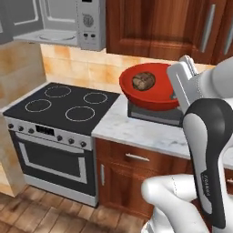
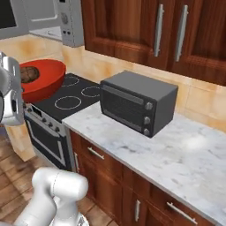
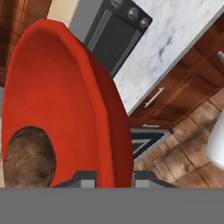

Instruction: Pick the potato from the sink and place it in the bowl. Then pick the bowl and place it in the microwave. Then close the microwave door and press the start button.

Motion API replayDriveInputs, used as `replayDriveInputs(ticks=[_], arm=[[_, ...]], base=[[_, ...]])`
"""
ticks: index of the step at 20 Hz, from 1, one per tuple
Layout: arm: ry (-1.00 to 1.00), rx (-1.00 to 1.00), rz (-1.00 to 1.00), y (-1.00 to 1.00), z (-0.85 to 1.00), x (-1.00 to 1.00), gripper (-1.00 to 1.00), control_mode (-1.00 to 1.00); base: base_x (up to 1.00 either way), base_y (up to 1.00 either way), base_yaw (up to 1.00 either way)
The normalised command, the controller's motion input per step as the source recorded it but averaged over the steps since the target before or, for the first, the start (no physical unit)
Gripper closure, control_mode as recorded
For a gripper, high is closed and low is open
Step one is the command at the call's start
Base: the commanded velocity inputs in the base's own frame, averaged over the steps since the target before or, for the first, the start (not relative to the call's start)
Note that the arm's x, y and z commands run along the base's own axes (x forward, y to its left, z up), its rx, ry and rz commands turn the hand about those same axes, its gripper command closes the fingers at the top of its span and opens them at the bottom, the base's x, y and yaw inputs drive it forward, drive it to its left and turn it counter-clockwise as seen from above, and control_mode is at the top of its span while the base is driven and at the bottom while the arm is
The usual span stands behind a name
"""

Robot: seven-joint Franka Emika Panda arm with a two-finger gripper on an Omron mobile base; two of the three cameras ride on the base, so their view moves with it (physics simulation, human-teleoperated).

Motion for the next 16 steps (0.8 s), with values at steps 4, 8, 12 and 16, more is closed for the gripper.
replayDriveInputs(ticks=[4,8,12,16], arm=[[0.00,0.00,0.00,0.00,0.00,0.00,1.00,1.00],[0.00,0.00,0.00,0.00,0.00,0.00,1.00,1.00],[0.00,0.00,0.00,0.00,0.00,0.00,1.00,1.00],[0.00,0.00,0.00,0.00,0.00,0.00,1.00,1.00]], base=[[0.47,1.00,-0.41],[0.28,1.00,-0.33],[0.25,1.00,-0.40],[0.05,0.74,-0.31]])
